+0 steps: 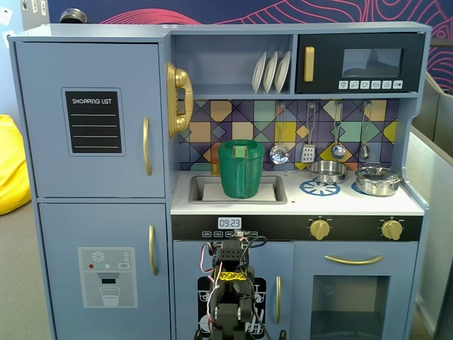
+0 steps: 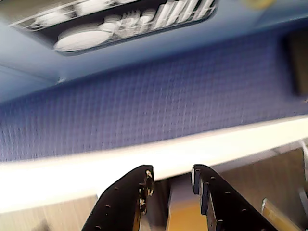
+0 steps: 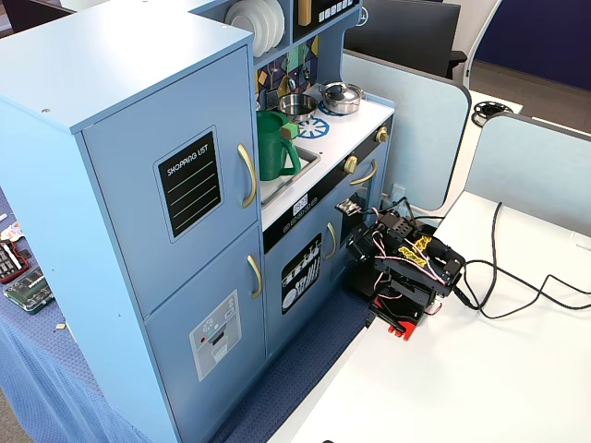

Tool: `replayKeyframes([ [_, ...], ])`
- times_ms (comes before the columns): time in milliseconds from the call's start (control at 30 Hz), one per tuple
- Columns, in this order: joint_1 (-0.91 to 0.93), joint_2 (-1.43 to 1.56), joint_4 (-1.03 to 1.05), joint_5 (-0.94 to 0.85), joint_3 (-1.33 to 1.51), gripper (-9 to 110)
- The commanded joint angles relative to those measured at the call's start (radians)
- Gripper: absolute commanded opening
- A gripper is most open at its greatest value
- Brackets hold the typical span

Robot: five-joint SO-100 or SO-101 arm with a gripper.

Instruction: Open the left cabinet door

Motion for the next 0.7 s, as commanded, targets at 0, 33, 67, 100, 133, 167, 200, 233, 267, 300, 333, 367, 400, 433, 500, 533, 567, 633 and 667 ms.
replayKeyframes([
  [0, -0.129, -0.011, -0.207, 0.02, -0.078, 3],
  [33, -0.169, -0.014, -0.267, 0.017, -0.103, 3],
  [67, -0.207, -0.015, -0.318, 0.009, -0.129, 4],
  [100, -0.241, -0.015, -0.368, -0.017, -0.15, 3],
  [133, -0.273, -0.018, -0.42, -0.049, -0.169, 3],
  [167, -0.304, -0.023, -0.474, -0.074, -0.187, 2],
  [200, -0.336, -0.031, -0.515, -0.084, -0.212, 3],
  [233, -0.364, -0.043, -0.543, -0.107, -0.239, 4],
  [267, -0.393, -0.055, -0.565, -0.127, -0.27, 6],
  [300, -0.42, -0.066, -0.575, -0.132, -0.302, 7],
  [333, -0.445, -0.078, -0.578, -0.143, -0.336, 8],
  [367, -0.468, -0.092, -0.592, -0.149, -0.367, 9],
  [400, -0.492, -0.109, -0.614, -0.144, -0.4, 10],
  [433, -0.514, -0.127, -0.627, -0.144, -0.434, 11],
  [500, -0.541, -0.17, -0.646, -0.161, -0.502, 12],
  [533, -0.543, -0.199, -0.655, -0.176, -0.534, 12],
  [567, -0.543, -0.23, -0.67, -0.179, -0.568, 13],
  [633, -0.543, -0.295, -0.703, -0.181, -0.64, 15],
  [667, -0.54, -0.325, -0.713, -0.193, -0.673, 15],
])
